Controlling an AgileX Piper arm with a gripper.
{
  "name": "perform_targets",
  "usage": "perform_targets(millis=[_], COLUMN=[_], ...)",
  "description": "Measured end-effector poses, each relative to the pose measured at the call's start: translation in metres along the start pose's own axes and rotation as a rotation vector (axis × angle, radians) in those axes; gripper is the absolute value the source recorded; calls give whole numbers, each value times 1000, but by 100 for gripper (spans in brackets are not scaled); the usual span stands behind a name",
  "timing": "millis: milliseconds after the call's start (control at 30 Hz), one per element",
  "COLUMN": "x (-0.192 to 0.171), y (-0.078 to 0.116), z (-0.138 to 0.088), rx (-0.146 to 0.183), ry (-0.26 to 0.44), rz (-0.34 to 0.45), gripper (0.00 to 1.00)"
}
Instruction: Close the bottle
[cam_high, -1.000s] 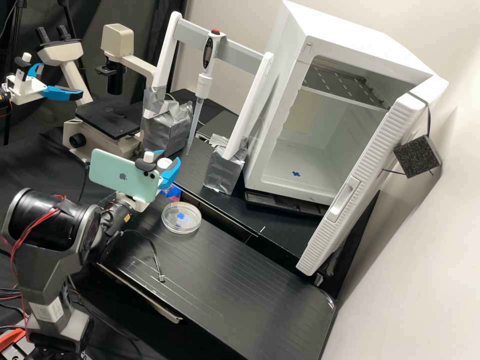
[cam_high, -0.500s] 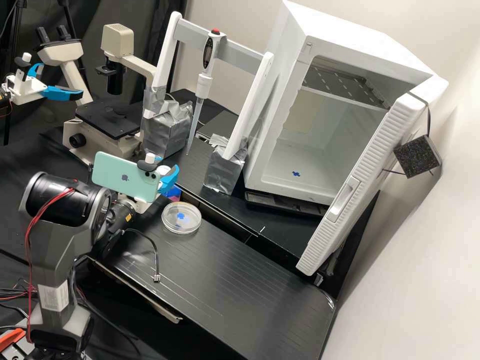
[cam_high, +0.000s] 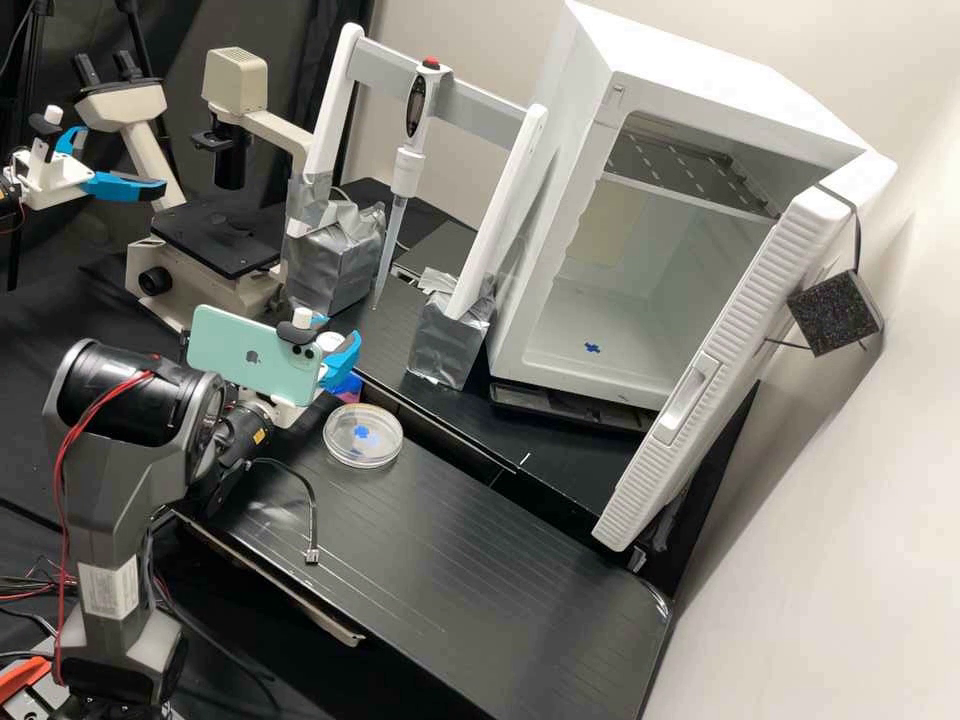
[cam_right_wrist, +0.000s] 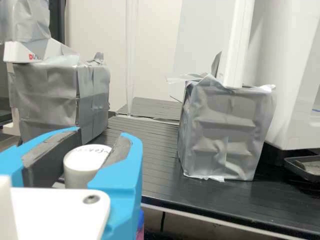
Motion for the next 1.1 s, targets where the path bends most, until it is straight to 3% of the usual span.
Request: perform_targets(millis=[1100], x=[12], y=[-4], z=[-5], rx=[0], ry=[17], rz=[-10], gripper=[0])
